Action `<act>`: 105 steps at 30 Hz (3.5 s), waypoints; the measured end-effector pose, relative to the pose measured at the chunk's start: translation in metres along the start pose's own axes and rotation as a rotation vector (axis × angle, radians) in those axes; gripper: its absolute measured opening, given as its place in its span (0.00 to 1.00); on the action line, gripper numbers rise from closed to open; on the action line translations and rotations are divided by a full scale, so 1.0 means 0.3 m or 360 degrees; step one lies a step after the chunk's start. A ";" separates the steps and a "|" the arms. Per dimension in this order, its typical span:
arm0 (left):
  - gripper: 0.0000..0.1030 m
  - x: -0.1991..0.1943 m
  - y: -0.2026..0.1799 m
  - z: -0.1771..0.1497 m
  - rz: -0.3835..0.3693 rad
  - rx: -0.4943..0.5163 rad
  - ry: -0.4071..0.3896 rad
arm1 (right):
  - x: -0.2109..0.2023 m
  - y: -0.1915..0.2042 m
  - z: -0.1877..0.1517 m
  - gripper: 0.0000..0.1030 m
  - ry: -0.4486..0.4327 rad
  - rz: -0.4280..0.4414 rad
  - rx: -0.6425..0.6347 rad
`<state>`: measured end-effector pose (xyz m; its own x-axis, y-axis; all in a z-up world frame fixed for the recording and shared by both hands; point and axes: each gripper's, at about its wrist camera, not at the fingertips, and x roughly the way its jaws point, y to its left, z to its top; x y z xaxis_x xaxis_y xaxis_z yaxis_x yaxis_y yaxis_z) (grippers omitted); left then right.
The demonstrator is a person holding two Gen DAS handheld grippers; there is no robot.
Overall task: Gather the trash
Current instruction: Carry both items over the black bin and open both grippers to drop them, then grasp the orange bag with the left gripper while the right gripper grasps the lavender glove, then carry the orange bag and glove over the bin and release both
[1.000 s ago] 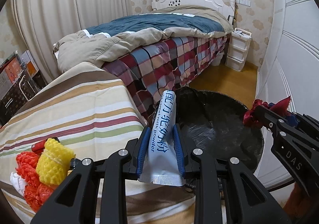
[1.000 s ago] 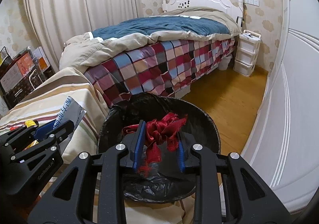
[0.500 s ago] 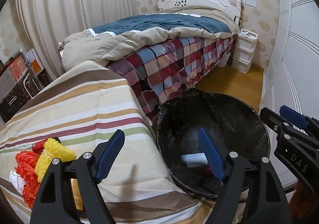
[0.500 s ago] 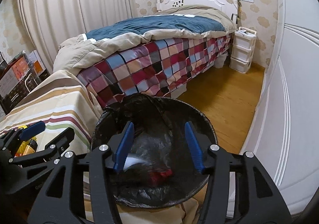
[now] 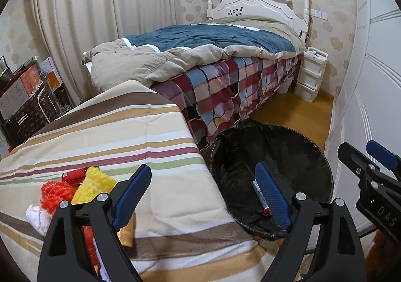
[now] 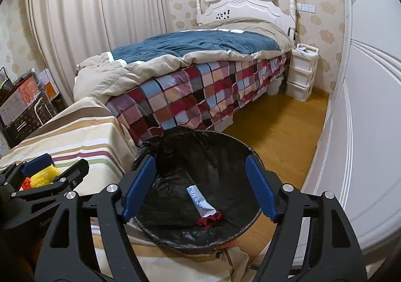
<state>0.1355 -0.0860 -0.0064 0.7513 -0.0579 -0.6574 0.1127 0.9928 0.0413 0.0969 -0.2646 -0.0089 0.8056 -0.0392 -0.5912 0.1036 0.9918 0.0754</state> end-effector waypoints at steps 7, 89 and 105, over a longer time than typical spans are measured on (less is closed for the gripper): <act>0.82 -0.067 0.044 -0.031 -0.0001 -0.0007 -0.0011 | -0.070 0.038 -0.042 0.72 0.0013 0.0038 0.0020; 0.49 -0.304 0.707 -0.447 0.0346 -0.0309 0.0115 | -0.038 0.774 -0.342 0.34 0.0434 0.0539 -0.0498; 0.49 -0.316 0.529 -0.357 0.0154 -0.0198 0.0019 | -0.159 0.590 -0.262 0.34 0.0257 0.0463 -0.0410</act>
<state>0.0124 0.0885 -0.0180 0.7468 0.0394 -0.6638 -0.0420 0.9990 0.0120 0.0308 -0.0776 -0.0305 0.6759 0.2462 -0.6947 -0.2804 0.9576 0.0666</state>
